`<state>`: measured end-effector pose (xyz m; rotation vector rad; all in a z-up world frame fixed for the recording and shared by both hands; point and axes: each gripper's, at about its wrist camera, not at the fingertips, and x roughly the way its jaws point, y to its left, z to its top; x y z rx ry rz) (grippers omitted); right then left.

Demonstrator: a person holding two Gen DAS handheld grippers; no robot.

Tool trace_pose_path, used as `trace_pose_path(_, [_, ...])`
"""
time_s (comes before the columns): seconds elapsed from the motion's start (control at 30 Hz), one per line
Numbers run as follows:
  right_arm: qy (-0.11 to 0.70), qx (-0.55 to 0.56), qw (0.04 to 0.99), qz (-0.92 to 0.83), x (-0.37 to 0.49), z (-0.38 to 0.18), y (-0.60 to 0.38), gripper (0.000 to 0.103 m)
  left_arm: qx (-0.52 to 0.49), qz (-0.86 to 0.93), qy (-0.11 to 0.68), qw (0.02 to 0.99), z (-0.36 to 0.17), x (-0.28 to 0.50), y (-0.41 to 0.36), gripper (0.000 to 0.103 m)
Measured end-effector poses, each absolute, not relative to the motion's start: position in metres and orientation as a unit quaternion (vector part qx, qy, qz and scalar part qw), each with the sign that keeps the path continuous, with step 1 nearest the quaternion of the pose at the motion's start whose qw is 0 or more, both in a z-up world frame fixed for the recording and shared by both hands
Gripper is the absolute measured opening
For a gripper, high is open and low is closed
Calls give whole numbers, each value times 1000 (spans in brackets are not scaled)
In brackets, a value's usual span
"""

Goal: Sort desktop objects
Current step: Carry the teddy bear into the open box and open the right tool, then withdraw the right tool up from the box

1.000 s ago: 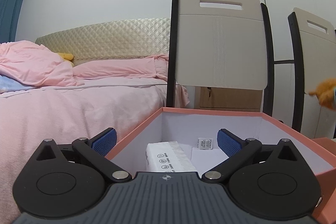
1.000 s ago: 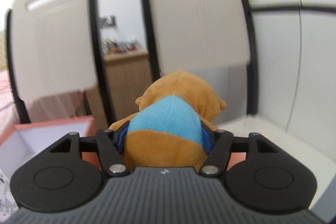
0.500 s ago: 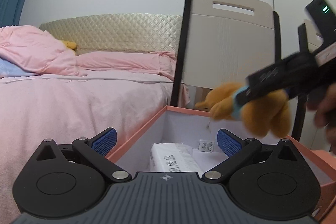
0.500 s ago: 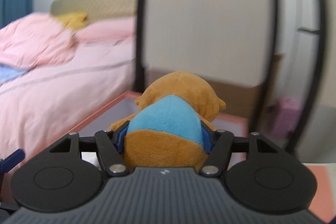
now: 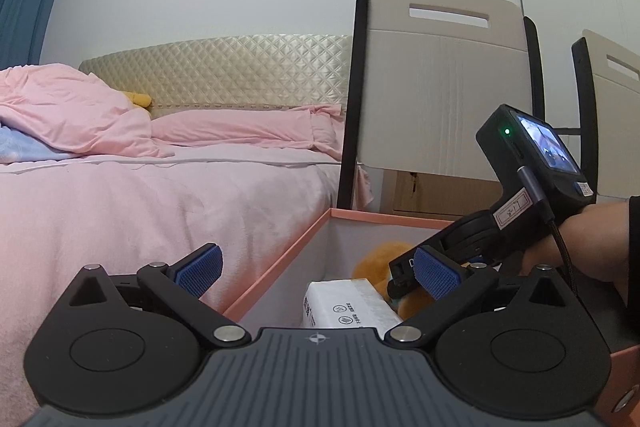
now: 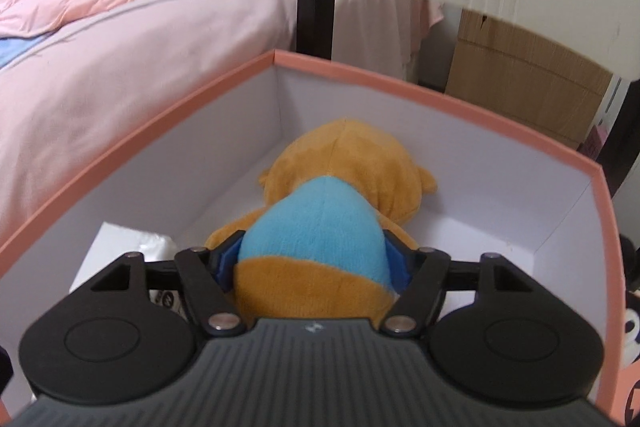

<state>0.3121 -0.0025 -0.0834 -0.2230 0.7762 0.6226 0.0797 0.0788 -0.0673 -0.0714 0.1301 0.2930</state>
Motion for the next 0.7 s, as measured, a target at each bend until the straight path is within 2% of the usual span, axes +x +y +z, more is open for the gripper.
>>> trace_pose_path(0.07, [374,-102,872,300,312,-82,-5,77,-33,149,64,986,-68,81,78,103])
trace_pose_path(0.17, [358,-85,881,297,307,-69,-15,91,-25,152,66,986,-69,81,76,103])
trace_pose_path(0.2, [349,-81,886,295,303,-63,-19,92,-26,151,67,986,-69,81,75,103])
trace_pose_path(0.4, [285,-59,916,278,266,-28,-60,95,-36,144,61,987,-66,76,74,103])
trace_pose_path(0.7, [184,-25,959,213,189,-11,-139,98,-14,142,53,988,-65,72,62,103])
